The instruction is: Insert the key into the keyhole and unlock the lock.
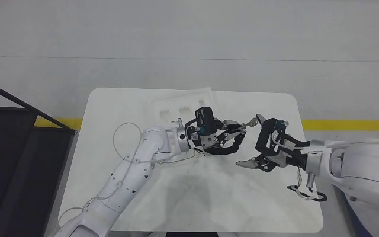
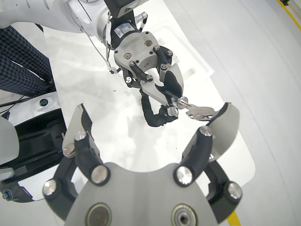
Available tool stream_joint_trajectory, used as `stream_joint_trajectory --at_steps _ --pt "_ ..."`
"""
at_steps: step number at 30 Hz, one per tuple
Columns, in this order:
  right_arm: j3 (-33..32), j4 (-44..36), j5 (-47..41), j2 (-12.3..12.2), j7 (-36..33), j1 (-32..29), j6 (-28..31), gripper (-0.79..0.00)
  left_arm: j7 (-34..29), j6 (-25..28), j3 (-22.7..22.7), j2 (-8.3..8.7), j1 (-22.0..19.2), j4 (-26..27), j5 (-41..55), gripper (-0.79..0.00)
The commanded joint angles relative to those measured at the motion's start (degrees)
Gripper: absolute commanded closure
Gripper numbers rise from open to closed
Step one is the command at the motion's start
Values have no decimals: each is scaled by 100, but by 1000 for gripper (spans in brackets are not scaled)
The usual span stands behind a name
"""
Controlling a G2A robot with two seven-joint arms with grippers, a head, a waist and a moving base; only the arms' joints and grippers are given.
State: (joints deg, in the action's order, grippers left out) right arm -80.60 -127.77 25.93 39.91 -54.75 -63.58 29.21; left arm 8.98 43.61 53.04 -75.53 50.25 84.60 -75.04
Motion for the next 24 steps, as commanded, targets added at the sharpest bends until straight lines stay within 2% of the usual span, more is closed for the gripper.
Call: stream_joint_trajectory --at_steps 1,4,12,14,15,17,24 --pt "-68 70 42 -3 38 49 16 -785 9 29 9 2 -18 -29 -16 0" --pt "-183 159 229 -6 227 102 162 -785 -26 186 40 16 -54 -42 -25 0" --pt "-237 555 927 -24 728 84 1297 -785 -304 683 213 94 -17 21 102 0" --pt "-215 670 1062 -21 901 120 1498 -489 -375 759 229 108 12 48 153 0" --pt "-209 691 1104 -20 953 138 1548 -391 -394 777 230 111 18 55 167 0" --pt "-165 755 1203 -17 1055 181 1692 -351 -436 809 232 117 36 76 210 0" --pt "80 835 1522 -9 1201 400 2156 -308 -538 863 215 128 47 107 306 0"
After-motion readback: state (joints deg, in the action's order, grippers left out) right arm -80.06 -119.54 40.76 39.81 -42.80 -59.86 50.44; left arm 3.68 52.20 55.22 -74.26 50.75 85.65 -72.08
